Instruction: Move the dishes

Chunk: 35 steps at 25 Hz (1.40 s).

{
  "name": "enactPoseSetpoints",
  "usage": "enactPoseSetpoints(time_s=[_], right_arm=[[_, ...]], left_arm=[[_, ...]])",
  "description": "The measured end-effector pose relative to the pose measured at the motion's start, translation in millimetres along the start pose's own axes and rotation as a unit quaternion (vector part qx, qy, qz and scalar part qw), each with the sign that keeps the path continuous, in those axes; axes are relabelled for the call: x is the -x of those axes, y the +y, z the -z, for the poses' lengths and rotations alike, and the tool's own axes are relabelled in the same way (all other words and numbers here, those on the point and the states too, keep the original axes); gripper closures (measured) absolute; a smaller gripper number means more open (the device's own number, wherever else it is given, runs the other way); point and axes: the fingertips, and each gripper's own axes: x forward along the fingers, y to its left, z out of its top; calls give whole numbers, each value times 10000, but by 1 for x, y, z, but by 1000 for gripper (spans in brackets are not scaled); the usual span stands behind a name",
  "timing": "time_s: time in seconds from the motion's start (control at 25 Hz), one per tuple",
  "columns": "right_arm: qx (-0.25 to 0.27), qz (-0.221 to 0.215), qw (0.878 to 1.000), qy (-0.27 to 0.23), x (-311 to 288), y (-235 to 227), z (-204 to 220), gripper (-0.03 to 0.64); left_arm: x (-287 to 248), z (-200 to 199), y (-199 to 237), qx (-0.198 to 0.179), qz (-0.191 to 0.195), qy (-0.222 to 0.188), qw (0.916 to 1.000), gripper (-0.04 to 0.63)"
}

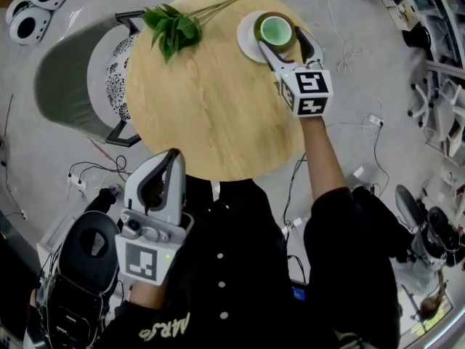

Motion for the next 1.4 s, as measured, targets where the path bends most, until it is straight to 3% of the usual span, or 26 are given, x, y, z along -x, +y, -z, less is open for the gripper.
enactPoseSetpoints(time_s=[0.96, 1.4], right_arm=[[-81, 90, 9997, 235, -28, -8, 14, 272], [-232, 89, 9996, -120, 31, -1, -25, 272]], left_arm=[[-1, 19, 9, 108, -109, 232, 9996, 592], [7, -7, 5, -52, -67, 3, 10000, 592]])
